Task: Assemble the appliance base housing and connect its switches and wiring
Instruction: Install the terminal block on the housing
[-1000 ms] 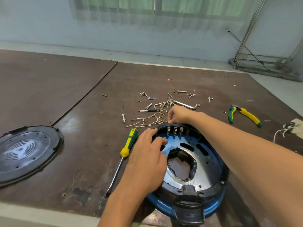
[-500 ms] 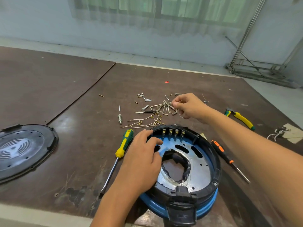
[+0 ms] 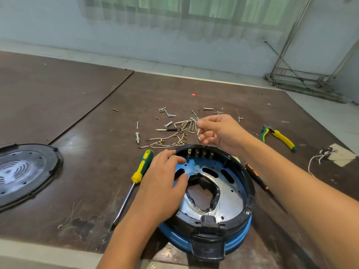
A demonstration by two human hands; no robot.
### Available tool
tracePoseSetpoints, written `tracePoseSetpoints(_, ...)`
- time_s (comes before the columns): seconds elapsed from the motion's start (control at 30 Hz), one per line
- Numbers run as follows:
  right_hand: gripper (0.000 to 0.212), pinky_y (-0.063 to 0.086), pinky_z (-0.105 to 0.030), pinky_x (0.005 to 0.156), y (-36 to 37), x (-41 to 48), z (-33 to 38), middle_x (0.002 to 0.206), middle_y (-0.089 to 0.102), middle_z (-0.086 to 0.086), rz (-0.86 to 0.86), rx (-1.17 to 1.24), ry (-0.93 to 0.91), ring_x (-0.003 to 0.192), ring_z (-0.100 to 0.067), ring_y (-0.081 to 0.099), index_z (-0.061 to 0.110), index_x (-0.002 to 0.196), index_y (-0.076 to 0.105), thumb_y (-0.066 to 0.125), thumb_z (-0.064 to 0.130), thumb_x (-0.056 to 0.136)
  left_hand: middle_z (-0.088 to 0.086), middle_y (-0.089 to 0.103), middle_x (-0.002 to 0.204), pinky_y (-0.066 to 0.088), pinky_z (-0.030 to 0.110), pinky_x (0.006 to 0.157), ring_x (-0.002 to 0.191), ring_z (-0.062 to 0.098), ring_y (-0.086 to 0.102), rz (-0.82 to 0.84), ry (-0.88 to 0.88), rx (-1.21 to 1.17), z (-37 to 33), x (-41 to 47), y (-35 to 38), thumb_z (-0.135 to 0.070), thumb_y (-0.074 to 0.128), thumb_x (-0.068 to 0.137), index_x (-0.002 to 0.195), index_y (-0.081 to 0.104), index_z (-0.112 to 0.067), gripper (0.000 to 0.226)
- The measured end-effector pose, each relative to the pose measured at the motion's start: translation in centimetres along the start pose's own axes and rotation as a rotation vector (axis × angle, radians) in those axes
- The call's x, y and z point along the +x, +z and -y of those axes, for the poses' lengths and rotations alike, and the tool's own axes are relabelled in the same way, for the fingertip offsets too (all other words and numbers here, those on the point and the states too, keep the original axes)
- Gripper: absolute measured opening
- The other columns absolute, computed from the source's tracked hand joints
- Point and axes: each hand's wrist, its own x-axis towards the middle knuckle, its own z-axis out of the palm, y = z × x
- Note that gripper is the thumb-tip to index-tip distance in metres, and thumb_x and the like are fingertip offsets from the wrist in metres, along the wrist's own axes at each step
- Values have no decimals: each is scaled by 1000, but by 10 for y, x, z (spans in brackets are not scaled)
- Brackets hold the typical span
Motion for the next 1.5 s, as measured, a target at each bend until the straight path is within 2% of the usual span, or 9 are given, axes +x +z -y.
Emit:
tracePoseSetpoints(0.2,11,55,-24,57,9,-22,-2,76,64,-10,68,59,-67,62,-16,62,-3,101,66,63,7,96,-17,45,135,27,14,101,123,-6,34,37,1,-25,-4,0,-7,-41,53,96,136,49,-29,41)
tracePoseSetpoints(0.33,7,56,-28,58,10,-42,-4,77,65,-14,48,-7,-140,64,-21,63,-3,101,64,59,0,96,-17,41,138,26,14,101,129,3,34,104,5,52,-3,-1,-15,-38,61,94,140,43,-30,51)
tracePoseSetpoints(0.5,7,60,-33,63,5,-70,-14,82,71,-25,-69,-42,-208,70,-33,71,-4,100,61,63,-5,93,-16,42,111,32,19,84,112,5,36,130,2,114,-5,1,-24,-33,67,90,132,50,-43,46)
tracePoseSetpoints(0.67,9,61,-33,65,5,-101,-29,87,73,-28,-187,1,-194,76,-39,74,-3,95,63,69,-4,88,-17,52,113,42,27,94,112,7,48,75,31,89,-16,1,-25,-39,75,82,124,58,-37,45)
tracePoseSetpoints(0.8,11,61,-31,64,4,-123,-34,85,74,-27,-237,39,-226,75,-40,75,-5,92,63,71,-3,85,-17,68,90,46,33,95,88,-2,57,8,86,-27,-33,1,-15,-48,76,79,108,69,-33,33)
tracePoseSetpoints(0.93,10,61,-33,66,4,-138,-38,85,75,-22,-283,8,-358,76,-39,75,7,84,68,73,-1,86,-23,69,81,49,28,89,84,-6,60,-49,49,-142,-39,1,-7,-50,71,81,100,73,-34,25)
tracePoseSetpoints(1.1,13,61,-32,67,0,-142,-36,80,76,-14,-296,-164,-468,74,-30,76,15,80,69,76,5,85,-18,71,80,47,8,73,79,-4,66,-128,-36,-285,-43,7,-4,-22,81,79,93,74,-29,18)
tracePoseSetpoints(1.27,11,62,-42,69,-2,-146,-43,77,76,-5,-344,-330,-476,74,-22,75,14,79,72,79,5,84,-15,73,81,52,11,71,79,0,69,-104,-98,-412,-49,8,-8,-32,85,72,99,75,-25,29)
tracePoseSetpoints(1.5,11,61,-37,71,-1,-145,-45,78,76,3,-302,-428,-488,76,-18,75,17,82,75,80,8,83,-17,73,83,48,6,70,78,-5,68,-148,-153,-395,-50,8,-6,-12,78,83,98,77,-20,17)
